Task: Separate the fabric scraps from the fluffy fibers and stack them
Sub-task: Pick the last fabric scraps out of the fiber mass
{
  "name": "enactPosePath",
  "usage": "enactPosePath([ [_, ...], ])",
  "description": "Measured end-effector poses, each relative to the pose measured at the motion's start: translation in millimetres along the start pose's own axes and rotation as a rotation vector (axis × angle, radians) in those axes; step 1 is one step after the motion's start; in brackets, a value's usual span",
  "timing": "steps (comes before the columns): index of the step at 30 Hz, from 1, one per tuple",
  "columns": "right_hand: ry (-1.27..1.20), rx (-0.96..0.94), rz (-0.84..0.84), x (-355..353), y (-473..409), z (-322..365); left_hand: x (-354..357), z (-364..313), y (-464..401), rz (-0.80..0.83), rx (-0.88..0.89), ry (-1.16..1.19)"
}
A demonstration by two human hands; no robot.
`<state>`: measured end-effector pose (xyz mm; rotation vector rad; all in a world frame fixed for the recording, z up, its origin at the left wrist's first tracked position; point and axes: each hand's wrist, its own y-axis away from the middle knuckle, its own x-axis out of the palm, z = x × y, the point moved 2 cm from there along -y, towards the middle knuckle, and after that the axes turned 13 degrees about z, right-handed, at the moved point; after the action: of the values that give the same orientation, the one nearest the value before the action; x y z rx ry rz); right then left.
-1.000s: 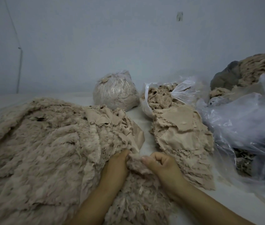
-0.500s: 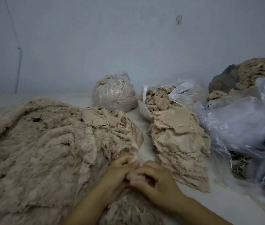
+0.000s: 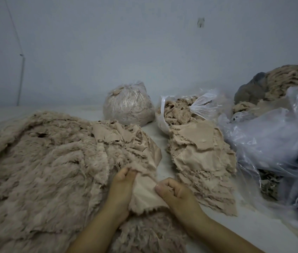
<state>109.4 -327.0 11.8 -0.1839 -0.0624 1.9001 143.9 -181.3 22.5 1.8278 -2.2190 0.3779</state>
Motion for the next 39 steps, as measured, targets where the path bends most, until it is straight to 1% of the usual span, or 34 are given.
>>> enactPosePath([
  [2,0.044,0.022,0.005,-0.1,2.1,-0.3,-9.2,-6.3,-2.1,-0.099,0.025,-0.014],
  [4,0.133,0.051,0.068,-0.3,6.1,2.9,-17.8,-13.2,-1.6,-0.137,0.034,-0.003],
  [5,0.214,0.068,0.091,-1.0,7.4,5.7,-20.0,-15.4,-0.5,-0.106,0.027,-0.013],
  [6,0.327,0.066,0.089,-3.5,7.9,7.3,-19.1,-16.6,1.3,-0.036,0.011,-0.032],
  [8,0.497,-0.013,0.018,-9.2,6.2,8.2,-12.4,-14.8,6.3,0.151,-0.027,-0.143],
  [10,0.473,-0.044,-0.03,-7.3,5.1,7.0,-2.0,-9.8,11.1,0.304,-0.043,-0.308],
  [12,0.311,-0.08,-0.1,-3.5,2.3,5.1,7.2,-6.0,14.9,0.385,-0.054,-0.394],
  [13,0.203,-0.108,-0.157,-4.2,0.9,7.4,9.8,-6.2,15.8,0.399,-0.06,-0.393],
  [15,0.035,-0.096,-0.3,-15.1,-2.3,7.5,8.9,-8.6,15.4,0.369,-0.082,-0.308],
  [17,-0.024,-0.044,-0.376,-29.8,-2.3,9.6,2.0,-12.1,12.6,0.317,-0.1,-0.201],
  [18,-0.032,-0.02,-0.359,-34.2,-1.4,8.4,-0.5,-13.5,12.0,0.306,-0.107,-0.178],
  [19,-0.052,0.01,-0.307,-33.8,0.2,8.3,-2.0,-13.8,11.7,0.306,-0.113,-0.179],
  [21,-0.127,0.077,-0.135,-21.5,1.6,4.2,0.7,-11.1,13.0,0.331,-0.132,-0.229],
  [22,-0.12,0.098,-0.063,-13.9,1.7,2.5,3.9,-8.9,14.4,0.354,-0.137,-0.267],
  [23,-0.067,0.094,-0.044,-8.9,0.7,2.2,6.8,-6.6,15.5,0.376,-0.133,-0.307],
  [24,-0.019,0.065,-0.075,-7.4,-1.3,1.0,8.6,-4.5,15.8,0.388,-0.129,-0.334],
  [25,-0.014,0.035,-0.153,-9.3,-3.9,0.8,8.2,-2.9,14.9,0.387,-0.132,-0.336],
  [27,-0.057,-0.005,-0.316,-19.3,-6.3,2.3,3.6,-1.7,11.6,0.342,-0.161,-0.287],
  [29,-0.055,-0.028,-0.411,-29.0,-6.3,2.6,-0.9,-2.4,8.3,0.284,-0.173,-0.218],
  [31,-0.038,-0.047,-0.469,-33.3,-6.0,2.5,-2.1,-2.3,5.6,0.239,-0.162,-0.157],
  [33,0.006,-0.079,-0.518,-36.6,-6.7,2.5,-2.3,-1.1,4.4,0.201,-0.141,-0.144],
  [39,0.061,-0.201,-0.535,-45.4,-4.6,6.6,-3.3,-1.8,2.5,0.17,-0.033,-0.139],
])
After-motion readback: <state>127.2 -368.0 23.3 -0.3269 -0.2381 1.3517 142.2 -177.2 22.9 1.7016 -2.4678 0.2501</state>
